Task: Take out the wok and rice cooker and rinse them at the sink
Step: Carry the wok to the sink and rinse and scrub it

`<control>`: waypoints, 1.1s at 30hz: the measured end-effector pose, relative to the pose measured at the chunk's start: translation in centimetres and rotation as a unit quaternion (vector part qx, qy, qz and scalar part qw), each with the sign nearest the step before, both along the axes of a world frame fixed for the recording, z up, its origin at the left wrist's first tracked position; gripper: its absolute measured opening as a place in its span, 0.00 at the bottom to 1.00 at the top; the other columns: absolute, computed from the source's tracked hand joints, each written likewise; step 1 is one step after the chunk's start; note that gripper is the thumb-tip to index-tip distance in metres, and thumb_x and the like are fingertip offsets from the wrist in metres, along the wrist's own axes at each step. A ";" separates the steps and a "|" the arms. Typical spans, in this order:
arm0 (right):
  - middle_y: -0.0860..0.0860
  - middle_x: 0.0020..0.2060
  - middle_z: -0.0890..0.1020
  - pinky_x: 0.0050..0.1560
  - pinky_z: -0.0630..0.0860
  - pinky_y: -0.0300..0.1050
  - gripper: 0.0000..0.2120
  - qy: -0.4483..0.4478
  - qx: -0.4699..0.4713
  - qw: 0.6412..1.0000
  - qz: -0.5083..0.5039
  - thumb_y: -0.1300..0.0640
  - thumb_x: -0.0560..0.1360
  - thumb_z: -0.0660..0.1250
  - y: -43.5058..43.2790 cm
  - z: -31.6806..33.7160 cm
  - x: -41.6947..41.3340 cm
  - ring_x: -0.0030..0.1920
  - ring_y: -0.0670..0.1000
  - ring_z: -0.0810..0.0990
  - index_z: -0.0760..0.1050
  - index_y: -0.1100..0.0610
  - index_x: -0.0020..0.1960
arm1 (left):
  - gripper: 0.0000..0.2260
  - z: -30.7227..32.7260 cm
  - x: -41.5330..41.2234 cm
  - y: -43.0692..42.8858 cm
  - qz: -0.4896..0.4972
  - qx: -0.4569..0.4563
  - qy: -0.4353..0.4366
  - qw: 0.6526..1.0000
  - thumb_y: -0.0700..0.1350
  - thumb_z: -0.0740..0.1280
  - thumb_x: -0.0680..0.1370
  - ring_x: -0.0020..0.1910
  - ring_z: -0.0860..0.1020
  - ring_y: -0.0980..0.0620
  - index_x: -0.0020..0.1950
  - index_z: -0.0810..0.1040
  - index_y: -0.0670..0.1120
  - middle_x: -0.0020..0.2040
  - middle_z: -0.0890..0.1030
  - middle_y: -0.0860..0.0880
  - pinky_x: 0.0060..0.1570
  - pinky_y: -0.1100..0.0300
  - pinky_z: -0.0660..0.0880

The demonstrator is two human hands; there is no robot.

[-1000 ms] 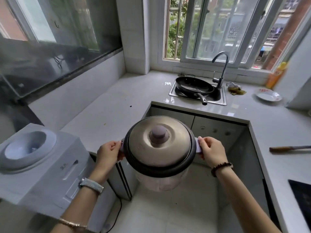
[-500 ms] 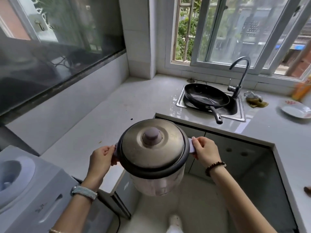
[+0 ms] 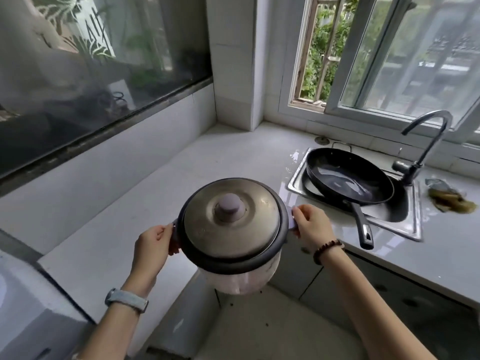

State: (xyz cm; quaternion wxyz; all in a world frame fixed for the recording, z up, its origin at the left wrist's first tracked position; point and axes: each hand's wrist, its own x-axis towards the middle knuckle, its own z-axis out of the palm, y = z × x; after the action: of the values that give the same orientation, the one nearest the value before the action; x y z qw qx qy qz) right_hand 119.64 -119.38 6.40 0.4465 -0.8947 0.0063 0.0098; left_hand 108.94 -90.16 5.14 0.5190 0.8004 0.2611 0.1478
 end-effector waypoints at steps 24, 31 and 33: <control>0.52 0.29 0.78 0.34 0.69 0.41 0.12 0.021 -0.034 0.991 0.124 0.56 0.79 0.58 16.6 0.0 26.0 0.28 0.48 0.75 0.75 0.59 0.41 | 0.18 -1.3 19.0 12.0 0.127 -0.001 0.039 0.991 0.45 0.59 0.82 0.33 0.80 0.49 0.35 0.76 0.40 0.33 0.82 0.45 0.34 0.60 0.74; 0.51 0.27 0.77 0.33 0.69 0.41 0.12 0.028 -0.043 0.978 0.200 0.56 0.78 0.59 23.7 -1.1 29.2 0.27 0.48 0.75 0.74 0.58 0.39 | 0.16 -2.7 18.3 16.1 0.200 -0.018 0.041 0.979 0.43 0.59 0.82 0.39 0.82 0.43 0.36 0.78 0.51 0.35 0.82 0.50 0.46 0.46 0.80; 0.51 0.27 0.77 0.31 0.70 0.41 0.14 0.034 -0.051 0.972 0.227 0.56 0.78 0.59 25.7 -1.5 29.5 0.28 0.49 0.75 0.73 0.58 0.36 | 0.16 -2.6 17.3 16.6 0.226 -0.015 0.055 0.972 0.43 0.58 0.82 0.39 0.82 0.45 0.36 0.76 0.53 0.35 0.81 0.52 0.46 0.49 0.80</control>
State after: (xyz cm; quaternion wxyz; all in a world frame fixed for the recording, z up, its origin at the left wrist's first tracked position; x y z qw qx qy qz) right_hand 149.10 -93.67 4.94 0.3863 -0.8933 -0.1813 0.1411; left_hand 126.28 -73.53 2.54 0.4689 0.7198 0.4656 0.2127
